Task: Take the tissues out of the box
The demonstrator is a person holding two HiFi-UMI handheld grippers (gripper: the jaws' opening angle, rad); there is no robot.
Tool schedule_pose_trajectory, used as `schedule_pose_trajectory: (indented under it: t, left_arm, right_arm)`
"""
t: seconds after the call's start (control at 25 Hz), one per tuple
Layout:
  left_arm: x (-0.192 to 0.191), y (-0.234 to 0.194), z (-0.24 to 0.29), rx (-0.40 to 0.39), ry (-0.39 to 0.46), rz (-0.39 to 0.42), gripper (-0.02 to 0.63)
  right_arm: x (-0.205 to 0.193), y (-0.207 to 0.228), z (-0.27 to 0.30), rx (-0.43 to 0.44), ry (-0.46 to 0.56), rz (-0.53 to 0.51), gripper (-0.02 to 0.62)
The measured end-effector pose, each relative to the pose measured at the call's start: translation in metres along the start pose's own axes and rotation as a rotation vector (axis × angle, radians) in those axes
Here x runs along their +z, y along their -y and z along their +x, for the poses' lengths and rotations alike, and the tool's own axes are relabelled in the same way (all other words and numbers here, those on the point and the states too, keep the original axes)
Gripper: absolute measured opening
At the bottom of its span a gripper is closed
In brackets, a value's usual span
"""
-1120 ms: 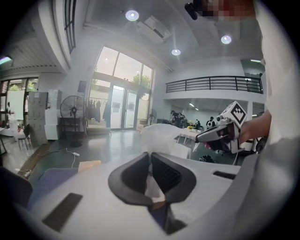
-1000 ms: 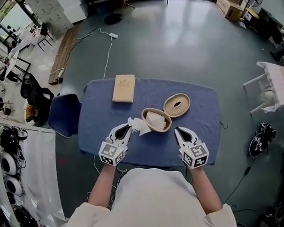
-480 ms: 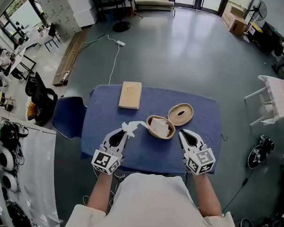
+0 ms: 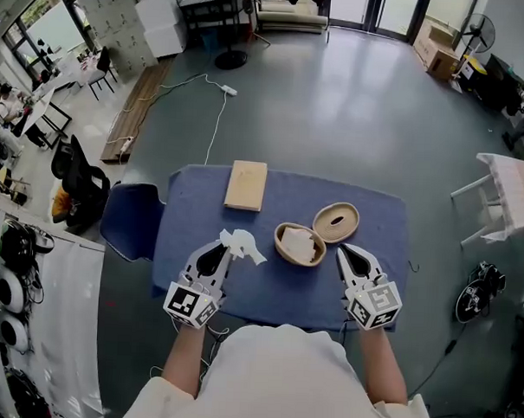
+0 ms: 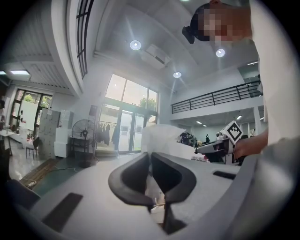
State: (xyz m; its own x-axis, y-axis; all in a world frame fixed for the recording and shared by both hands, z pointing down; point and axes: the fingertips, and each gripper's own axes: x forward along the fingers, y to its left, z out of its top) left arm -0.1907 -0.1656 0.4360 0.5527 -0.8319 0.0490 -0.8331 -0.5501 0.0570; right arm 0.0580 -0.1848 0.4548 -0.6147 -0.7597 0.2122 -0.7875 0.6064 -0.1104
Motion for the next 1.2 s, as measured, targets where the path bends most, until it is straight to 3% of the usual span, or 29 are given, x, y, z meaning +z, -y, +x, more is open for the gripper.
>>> schedule_pose_trajectory:
  t: [0.4, 1.2]
  left_arm:
    - [0.014, 0.0, -0.007, 0.001, 0.039, -0.005, 0.022]
    - [0.017, 0.002, -0.007, -0.011, 0.036, -0.002, 0.023]
  right_arm:
    - [0.015, -0.004, -0.01, -0.017, 0.044, -0.047, 0.035]
    - [0.024, -0.008, -0.012, -0.024, 0.058, -0.054, 0.035]
